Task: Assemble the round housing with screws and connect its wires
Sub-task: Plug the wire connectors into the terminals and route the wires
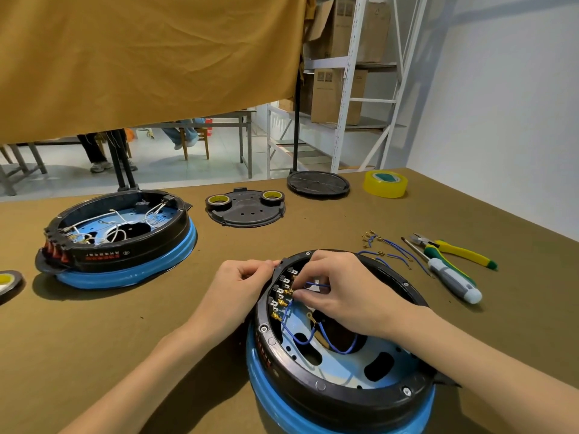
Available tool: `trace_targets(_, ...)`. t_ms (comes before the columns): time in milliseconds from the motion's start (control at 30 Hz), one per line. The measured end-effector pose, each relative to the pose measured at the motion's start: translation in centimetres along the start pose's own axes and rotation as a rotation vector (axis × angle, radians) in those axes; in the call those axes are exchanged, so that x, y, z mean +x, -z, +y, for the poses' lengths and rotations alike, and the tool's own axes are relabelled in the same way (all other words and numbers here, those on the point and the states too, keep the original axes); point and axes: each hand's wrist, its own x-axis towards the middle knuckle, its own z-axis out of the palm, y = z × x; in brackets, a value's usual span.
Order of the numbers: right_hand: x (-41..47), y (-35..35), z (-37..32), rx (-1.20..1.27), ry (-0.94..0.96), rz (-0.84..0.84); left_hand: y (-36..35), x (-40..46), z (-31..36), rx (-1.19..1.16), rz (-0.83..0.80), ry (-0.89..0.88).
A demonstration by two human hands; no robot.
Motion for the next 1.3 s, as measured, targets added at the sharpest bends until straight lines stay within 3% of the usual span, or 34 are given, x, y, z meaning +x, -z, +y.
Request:
trace_targets(467,0.1,-0.3,-0.2,-0.025,-0.011,0.039,-0.2,-0.4,0.6,0.093,0.004,-0.007)
trace_targets(667,0.0,-0.3,-0.3,-0.048,-0.027,0.041,1.2,-0.3,2.8,0.335,-0.178,0.033)
trace_targets(833,0.0,-0.3,-0.3,-0.049,-0.042,0.036,2.0,-0.4,4.1,0.456,-0.088,0.043)
trace_targets(1300,0.6,-0.9,-0.4,-0.09,-0.047,0.054,1.4,-0.9,5.2,0.592,-0.135,-0.007)
